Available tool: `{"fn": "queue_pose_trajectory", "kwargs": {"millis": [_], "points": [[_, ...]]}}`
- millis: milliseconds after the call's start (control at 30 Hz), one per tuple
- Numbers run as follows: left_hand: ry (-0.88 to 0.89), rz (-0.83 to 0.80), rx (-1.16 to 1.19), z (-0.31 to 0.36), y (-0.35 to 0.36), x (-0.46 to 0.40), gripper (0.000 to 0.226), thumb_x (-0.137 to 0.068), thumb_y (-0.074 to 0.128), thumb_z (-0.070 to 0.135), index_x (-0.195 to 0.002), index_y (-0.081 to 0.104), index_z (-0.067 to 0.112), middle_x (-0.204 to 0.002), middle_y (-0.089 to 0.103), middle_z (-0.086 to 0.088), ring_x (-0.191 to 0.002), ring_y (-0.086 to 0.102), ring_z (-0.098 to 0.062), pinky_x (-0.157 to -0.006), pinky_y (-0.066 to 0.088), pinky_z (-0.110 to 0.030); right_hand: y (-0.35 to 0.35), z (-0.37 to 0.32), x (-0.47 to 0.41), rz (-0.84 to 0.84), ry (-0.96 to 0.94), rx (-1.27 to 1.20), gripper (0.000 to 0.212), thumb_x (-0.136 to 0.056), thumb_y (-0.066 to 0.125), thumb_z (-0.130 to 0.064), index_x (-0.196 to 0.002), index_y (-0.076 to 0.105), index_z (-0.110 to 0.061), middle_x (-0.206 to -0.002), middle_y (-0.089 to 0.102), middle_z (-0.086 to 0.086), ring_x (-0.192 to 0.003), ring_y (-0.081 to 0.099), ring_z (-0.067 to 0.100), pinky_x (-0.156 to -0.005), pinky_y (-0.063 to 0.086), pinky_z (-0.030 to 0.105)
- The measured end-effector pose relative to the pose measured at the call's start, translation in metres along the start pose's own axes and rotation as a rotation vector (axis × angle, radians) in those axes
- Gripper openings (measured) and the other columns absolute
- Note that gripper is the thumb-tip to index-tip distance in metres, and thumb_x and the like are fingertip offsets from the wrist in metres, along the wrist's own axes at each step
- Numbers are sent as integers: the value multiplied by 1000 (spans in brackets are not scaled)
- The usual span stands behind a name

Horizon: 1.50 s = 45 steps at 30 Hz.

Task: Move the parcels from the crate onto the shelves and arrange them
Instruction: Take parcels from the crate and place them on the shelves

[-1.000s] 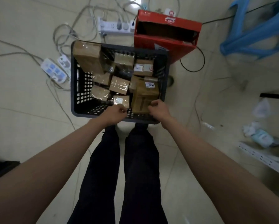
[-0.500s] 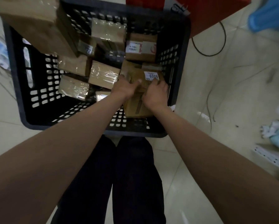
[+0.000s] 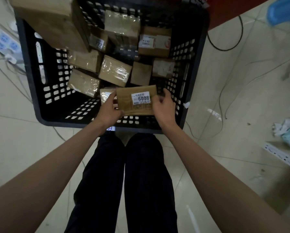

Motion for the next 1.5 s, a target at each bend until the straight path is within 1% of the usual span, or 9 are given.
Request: {"fn": "queue_pose_trajectory", "kwargs": {"millis": [200,367,467,533,700,933,1033,1300,1500], "points": [[27,-11,10,17,-17,35,76,-84,70,28,-148,29,38,-123,56,4,-106,61,-16,-88,55,-35,-7,2,22,-87,116,-138,62,-74,41,-68,-111,70,-27,-123,61,8,-112,60,23,-102,50,47],[-23,8,88,32,-33,55,66,-91,52,56,-147,37,27,-138,51,-3,-115,59,-21,-92,54,-41,-21,-14,40,-154,101,-276,42,-98,41,-54,-112,66,-23,-102,69,-2,-96,67,11,-87,55,32],[29,-36,85,37,-35,68,20,-101,43,40,-111,58,33,-118,62,-2,-101,64,-17,-79,58,-31,-24,-15,49,-172,82,-239,33,-101,42,-51,-114,58,-26,-107,67,-3,-100,66,13,-87,56,34],[49,-69,122,36,-35,73,16,-99,46,35,-105,61,37,-114,66,-2,-101,66,-22,-84,59,-40,-25,-12,57,-192,81,-214,27,-99,44,-51,-110,54,-28,-113,65,-1,-104,65,15,-92,56,40],[64,-16,176,33,-39,107,39,-94,54,23,-132,48,30,-122,55,3,-105,59,-10,-92,55,-38,-38,-9,83,-251,46,-232,22,-95,51,-42,-114,54,-31,-124,59,2,-112,62,22,-98,54,48],[90,-11,242,62,-54,193,47,-90,57,7,-131,43,25,-123,59,1,-106,62,-12,-84,56,-31,-73,-35,163,-293,64,-332,29,-94,53,-34,-123,55,-35,-123,64,-2,-112,64,25,-81,52,37],[157,-25,200,91,-65,245,51,-90,60,8,-133,40,26,-124,58,2,-104,62,-9,-83,56,-31,-99,-53,211,-306,35,-373,28,-97,52,-35,-125,53,-36,-122,62,-3,-111,63,26,-88,51,41],[411,-77,-87,221,-100,404,69,-90,67,28,-150,32,29,-134,54,9,-107,61,-4,-89,55,-30,-203,-133,349,-270,-125,-519,29,-99,53,-33,-128,49,-35,-131,62,1,-115,63,19,-90,56,37],[664,-174,-295,338,-94,502,72,-86,69,37,-148,32,40,-134,52,13,-118,58,-16,-96,51,-37,-302,-184,444,-75,-300,-621,47,-101,50,-30,-145,38,-43,-127,65,-8,-108,67,16,-91,54,36]]}}
Point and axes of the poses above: each hand's wrist, its own x-axis away from the middle knuckle, its own y-axis out of the palm, z = x × y, the point moved 3 cm from there along -x, towards the middle knuckle
